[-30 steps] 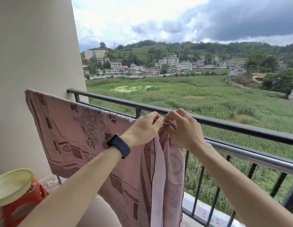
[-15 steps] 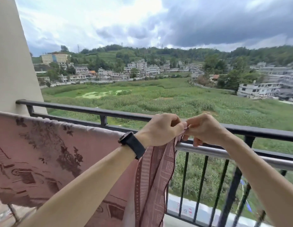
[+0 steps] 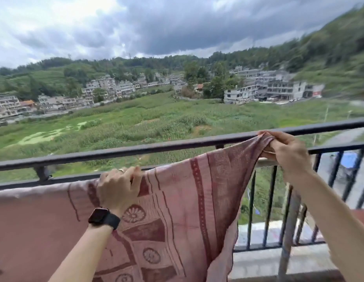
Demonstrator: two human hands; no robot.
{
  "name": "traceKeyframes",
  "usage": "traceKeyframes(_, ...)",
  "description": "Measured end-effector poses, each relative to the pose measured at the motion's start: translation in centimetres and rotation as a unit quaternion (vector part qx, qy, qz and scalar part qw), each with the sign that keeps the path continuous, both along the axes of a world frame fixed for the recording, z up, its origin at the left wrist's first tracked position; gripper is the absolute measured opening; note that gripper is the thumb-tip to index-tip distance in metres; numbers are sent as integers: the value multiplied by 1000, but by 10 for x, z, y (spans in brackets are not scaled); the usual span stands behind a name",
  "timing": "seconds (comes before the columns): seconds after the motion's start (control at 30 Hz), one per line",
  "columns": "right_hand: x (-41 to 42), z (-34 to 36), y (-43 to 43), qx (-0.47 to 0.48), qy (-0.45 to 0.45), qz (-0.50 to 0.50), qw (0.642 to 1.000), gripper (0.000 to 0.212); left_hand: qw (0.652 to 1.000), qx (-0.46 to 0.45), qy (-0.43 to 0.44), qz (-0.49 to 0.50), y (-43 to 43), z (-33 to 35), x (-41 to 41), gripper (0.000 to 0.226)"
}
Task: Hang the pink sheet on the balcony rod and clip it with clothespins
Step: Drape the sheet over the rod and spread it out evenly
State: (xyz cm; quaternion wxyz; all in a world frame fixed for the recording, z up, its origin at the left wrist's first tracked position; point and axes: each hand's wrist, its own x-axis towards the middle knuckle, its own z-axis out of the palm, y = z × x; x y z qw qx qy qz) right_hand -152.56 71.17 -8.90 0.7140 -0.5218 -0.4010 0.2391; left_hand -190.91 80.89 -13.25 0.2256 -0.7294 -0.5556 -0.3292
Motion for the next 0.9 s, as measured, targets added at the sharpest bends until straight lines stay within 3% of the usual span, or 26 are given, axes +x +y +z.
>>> traceKeyframes(0.07, 25, -22, -8, 18, 67, -47, 996, 28, 1000, 15, -12, 11, 6, -11, 0, 53)
traceKeyframes(0.23, 22, -68, -27, -55, 52, -14, 997, 30, 995, -39, -81, 36, 0, -7, 44, 45)
traceKeyframes(0.33, 16, -79, -28, -61, 70, -21, 995, 21, 997, -31, -34, -62, -17, -2, 102, 41)
traceKeyframes(0.43, 20, -69, -34, -117, -30, -29, 992, 33, 985, -51, 24, -162, -38, 12, 170, 45)
traceKeyframes(0.53, 30, -71, -47, -219, -160, 39, 962, 31, 976, -91, 42, -195, -47, 22, 211, 51)
traceKeyframes(0.6, 42, -69, -57, -179, -161, -3, 971, 30, 972, -76, 10, -222, -45, 18, 220, 43)
traceKeyframes(0.7, 49, -54, -65, -71, -185, -78, 977, 31, 965, 26, -41, -257, -47, -7, 216, 30)
traceKeyframes(0.77, 42, -59, -66, -54, -185, -91, 977, 29, 964, 74, -41, -251, -50, -28, 214, 30)
traceKeyframes(0.9, 35, -113, -70, -232, -244, -72, 939, 21, 971, 69, 27, -229, -59, -28, 209, 36)
